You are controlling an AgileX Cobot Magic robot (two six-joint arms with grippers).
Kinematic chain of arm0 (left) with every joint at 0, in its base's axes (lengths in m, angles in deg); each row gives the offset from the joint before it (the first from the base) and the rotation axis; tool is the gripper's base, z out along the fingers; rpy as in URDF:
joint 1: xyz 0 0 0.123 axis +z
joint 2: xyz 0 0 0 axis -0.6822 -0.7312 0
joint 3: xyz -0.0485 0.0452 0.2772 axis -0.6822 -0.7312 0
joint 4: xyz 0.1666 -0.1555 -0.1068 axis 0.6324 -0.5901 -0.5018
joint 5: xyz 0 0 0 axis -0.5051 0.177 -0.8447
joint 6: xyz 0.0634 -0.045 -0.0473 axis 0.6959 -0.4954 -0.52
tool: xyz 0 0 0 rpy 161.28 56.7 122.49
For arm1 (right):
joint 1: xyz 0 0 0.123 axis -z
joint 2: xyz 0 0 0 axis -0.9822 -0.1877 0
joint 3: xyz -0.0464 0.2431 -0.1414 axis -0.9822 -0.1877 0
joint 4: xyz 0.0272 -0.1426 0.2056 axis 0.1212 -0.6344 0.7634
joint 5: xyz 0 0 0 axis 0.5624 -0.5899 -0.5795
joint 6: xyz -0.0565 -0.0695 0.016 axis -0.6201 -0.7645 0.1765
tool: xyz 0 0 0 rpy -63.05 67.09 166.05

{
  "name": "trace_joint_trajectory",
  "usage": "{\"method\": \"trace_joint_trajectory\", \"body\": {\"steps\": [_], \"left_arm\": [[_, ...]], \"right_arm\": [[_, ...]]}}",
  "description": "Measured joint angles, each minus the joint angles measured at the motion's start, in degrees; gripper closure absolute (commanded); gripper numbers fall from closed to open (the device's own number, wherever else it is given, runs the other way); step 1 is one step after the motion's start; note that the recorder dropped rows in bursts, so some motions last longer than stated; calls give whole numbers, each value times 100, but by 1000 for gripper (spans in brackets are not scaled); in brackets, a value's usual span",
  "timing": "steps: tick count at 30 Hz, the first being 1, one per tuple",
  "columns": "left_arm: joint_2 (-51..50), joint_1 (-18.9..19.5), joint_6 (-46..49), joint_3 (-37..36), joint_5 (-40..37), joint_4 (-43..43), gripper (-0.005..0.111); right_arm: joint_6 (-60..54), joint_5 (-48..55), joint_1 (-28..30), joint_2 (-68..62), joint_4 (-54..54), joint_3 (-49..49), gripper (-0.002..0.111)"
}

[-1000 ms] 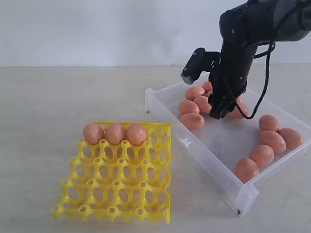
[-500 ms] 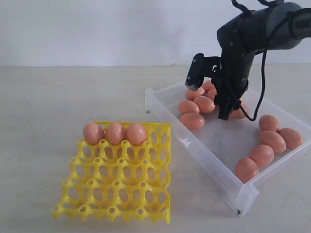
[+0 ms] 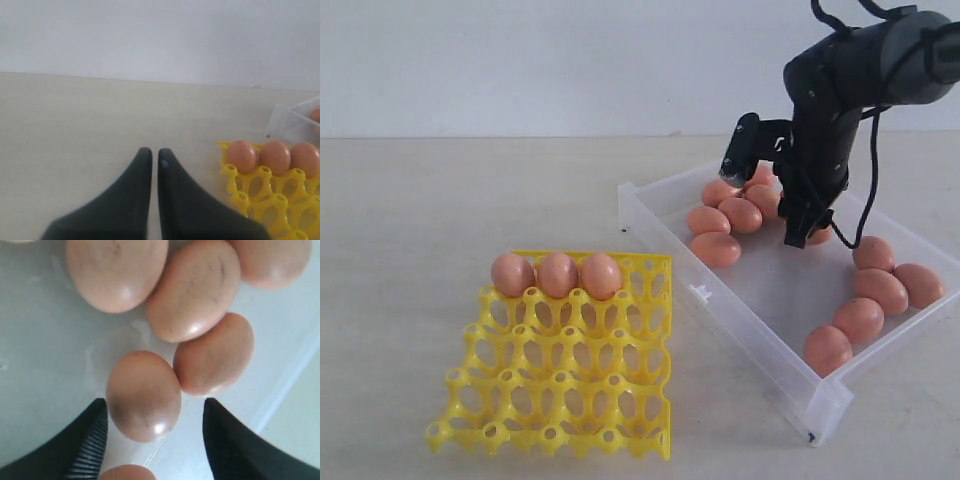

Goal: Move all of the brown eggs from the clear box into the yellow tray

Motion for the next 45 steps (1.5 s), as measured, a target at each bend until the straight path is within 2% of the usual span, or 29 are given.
{"method": "trace_joint_trajectory", "body": {"steps": [4,9,22,24,28,36,40,43,45], "left_arm": [[0,0,0,0,0,0,103],[0,0,0,0,0,0,103],[0,0,0,0,0,0,103],[0,0,0,0,0,0,103],[0,0,0,0,0,0,103],[0,0,0,0,0,0,103],[0,0,0,0,0,0,103],[0,0,0,0,0,0,103],[0,0,0,0,0,0,103]], "right_arm": [[-97,-54,239,0,618,0,58],[-385,-102,249,0,1180,0,58],[-489,-113,386,-371,1243,9,59],[-489,-113,386,-385,1242,9,69],[-432,-164,397,-385,1254,9,109],[108,-264,407,-333,1680,9,108],[627,-293,407,-80,2708,-34,108],[607,-878,407,448,4361,-487,108],[311,-1675,363,921,5823,-1144,108]]}}
